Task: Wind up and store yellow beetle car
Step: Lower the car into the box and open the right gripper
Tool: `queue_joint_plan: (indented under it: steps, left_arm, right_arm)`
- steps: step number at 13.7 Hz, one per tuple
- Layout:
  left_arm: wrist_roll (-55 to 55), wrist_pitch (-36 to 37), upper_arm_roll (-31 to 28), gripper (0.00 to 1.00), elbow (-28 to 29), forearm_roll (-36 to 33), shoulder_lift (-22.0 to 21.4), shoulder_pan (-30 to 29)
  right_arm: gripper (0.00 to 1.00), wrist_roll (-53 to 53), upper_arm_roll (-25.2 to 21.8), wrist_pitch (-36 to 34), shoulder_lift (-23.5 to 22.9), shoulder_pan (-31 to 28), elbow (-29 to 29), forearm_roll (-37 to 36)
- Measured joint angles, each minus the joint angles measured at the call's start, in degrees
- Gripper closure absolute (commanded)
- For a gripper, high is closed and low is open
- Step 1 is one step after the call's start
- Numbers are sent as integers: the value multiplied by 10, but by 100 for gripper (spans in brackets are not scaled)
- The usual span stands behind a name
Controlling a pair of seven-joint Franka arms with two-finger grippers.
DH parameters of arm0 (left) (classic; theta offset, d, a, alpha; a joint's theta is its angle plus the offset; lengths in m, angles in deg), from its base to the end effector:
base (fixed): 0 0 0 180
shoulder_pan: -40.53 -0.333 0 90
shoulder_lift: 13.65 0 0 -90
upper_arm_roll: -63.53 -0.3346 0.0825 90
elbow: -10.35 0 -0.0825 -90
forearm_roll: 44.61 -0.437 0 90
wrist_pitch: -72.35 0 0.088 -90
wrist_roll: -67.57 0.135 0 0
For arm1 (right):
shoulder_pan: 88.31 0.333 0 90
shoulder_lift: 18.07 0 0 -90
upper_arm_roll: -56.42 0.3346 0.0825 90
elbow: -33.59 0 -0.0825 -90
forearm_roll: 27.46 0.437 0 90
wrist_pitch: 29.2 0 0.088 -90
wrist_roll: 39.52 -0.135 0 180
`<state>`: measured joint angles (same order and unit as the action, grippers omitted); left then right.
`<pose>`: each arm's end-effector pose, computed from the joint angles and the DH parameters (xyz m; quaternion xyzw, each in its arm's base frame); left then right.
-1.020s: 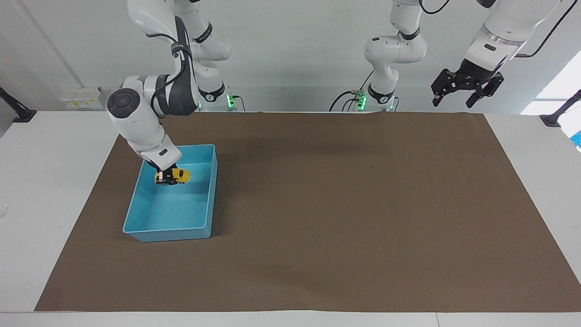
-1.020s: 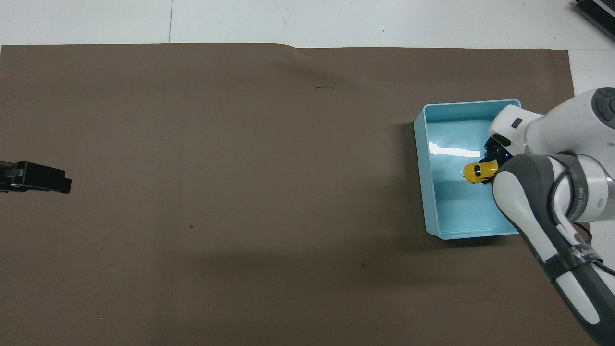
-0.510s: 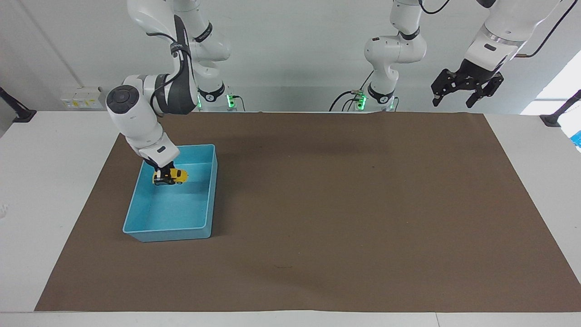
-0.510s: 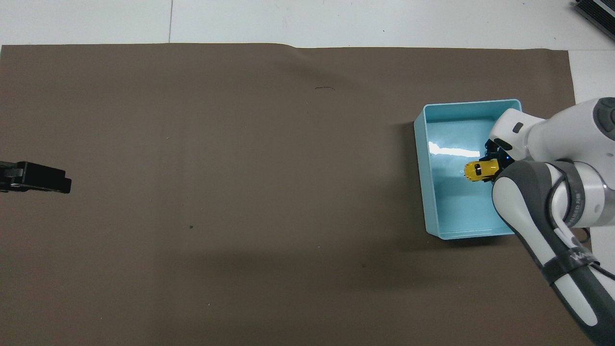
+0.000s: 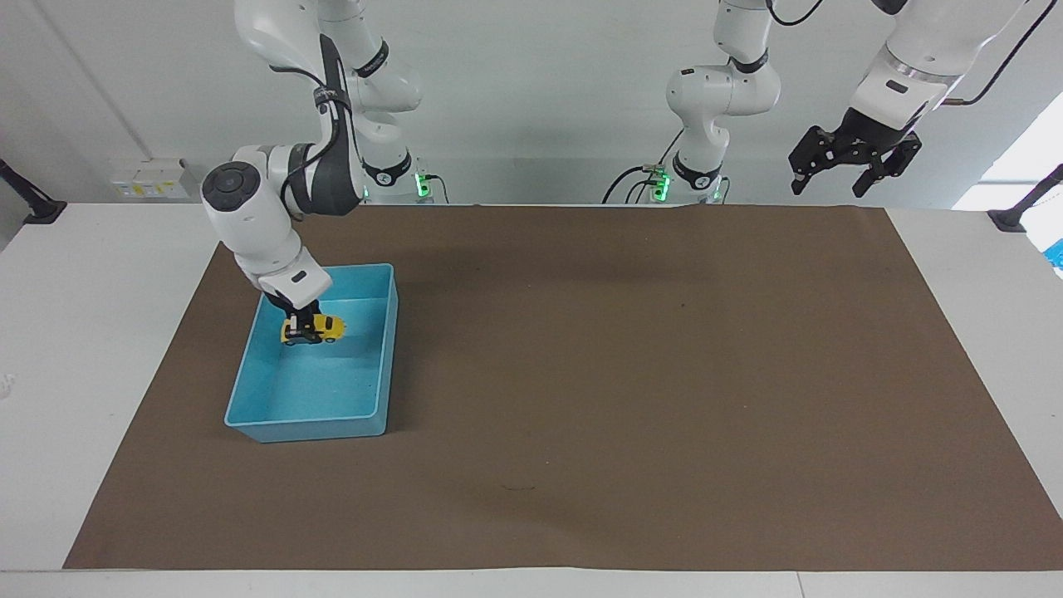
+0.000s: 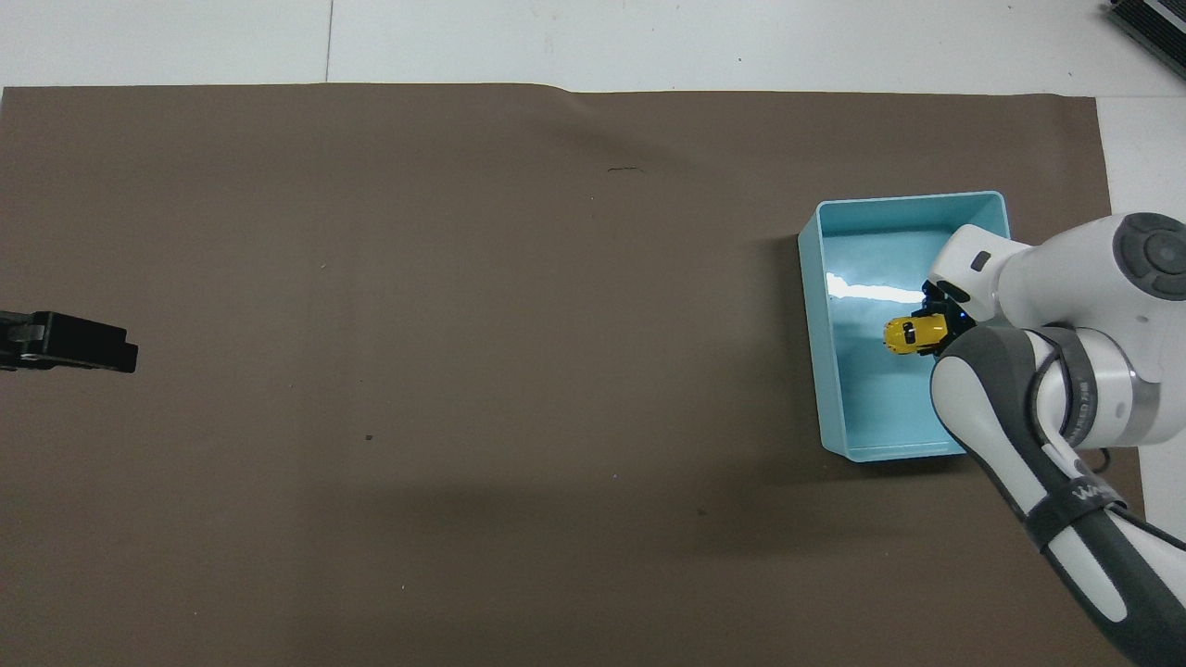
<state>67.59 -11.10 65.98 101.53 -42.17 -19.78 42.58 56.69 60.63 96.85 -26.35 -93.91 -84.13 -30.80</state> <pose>0.5565 -0.0513 0.6570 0.9989 -0.0414 -0.0147 0.0183 0.6198 -0.0188 0.3275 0.6642 0.7473 -0.0133 0.0126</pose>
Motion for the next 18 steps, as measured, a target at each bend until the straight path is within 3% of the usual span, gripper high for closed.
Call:
queue_joint_plan:
  steps: [12,18]
  left_arm:
    - [0,0,0,0,0,0,0,0]
    - [0,0,0,0,0,0,0,0]
  right_arm:
    - [87,0,-1,78,-43,-2,-41,0]
    - [85,0,-2,80,-49,-3,-41,0]
